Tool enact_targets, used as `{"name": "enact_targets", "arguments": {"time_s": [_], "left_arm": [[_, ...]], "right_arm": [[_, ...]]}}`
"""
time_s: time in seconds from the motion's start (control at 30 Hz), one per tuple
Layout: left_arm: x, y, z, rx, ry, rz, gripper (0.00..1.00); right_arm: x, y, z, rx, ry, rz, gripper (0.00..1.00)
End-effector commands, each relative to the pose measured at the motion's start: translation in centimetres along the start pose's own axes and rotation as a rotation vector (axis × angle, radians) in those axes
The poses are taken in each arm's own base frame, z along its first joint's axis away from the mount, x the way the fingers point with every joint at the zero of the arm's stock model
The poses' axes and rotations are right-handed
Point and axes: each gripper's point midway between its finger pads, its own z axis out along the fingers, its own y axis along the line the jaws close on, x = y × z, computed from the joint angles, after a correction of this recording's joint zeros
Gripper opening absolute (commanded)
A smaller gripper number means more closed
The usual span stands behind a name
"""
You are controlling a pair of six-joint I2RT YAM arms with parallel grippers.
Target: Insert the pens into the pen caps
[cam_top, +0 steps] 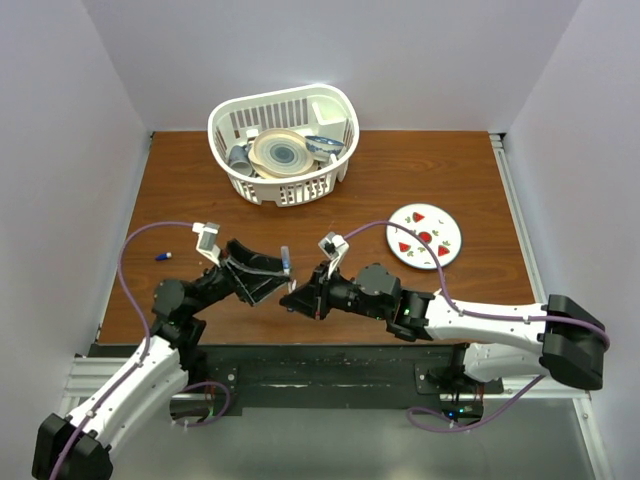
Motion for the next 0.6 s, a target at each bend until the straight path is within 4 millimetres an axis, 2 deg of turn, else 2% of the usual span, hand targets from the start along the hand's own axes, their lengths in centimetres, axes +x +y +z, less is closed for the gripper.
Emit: {"name": "enact_targets", "arguments": {"time_s": [0.0, 0.13, 0.4, 0.5, 0.57], "left_arm": [[-1.9, -1.0, 1.0, -0.011, -0.01, 0.083, 0.79], [-3.1, -1.0, 1.7, -0.039, -0.012, 0.12, 0.75], [-4.0, -1.0, 2.3, -0.063, -0.017, 0.137, 0.66], [-4.1, -1.0, 2.3, -0.07, -0.018, 0.139, 0.57], [-4.1, -1.0, 2.4, -0.068, -0.011, 0.136, 0.37]], "right_arm": [[-1.1, 1.5, -0.5, -0.063, -0.037, -0.01, 0.0], [-0.7, 1.5, -0.6, -0.07, -0.023, -0.007, 0.0], [-0.5, 1.7, -0.8, -0.083, -0.014, -0.005, 0.0], [-0.4, 1.7, -0.8, -0.085, -0.01, -0.005, 0.0], [-0.4, 1.8, -0.8, -0.091, -0.01, -0.01, 0.0]]}}
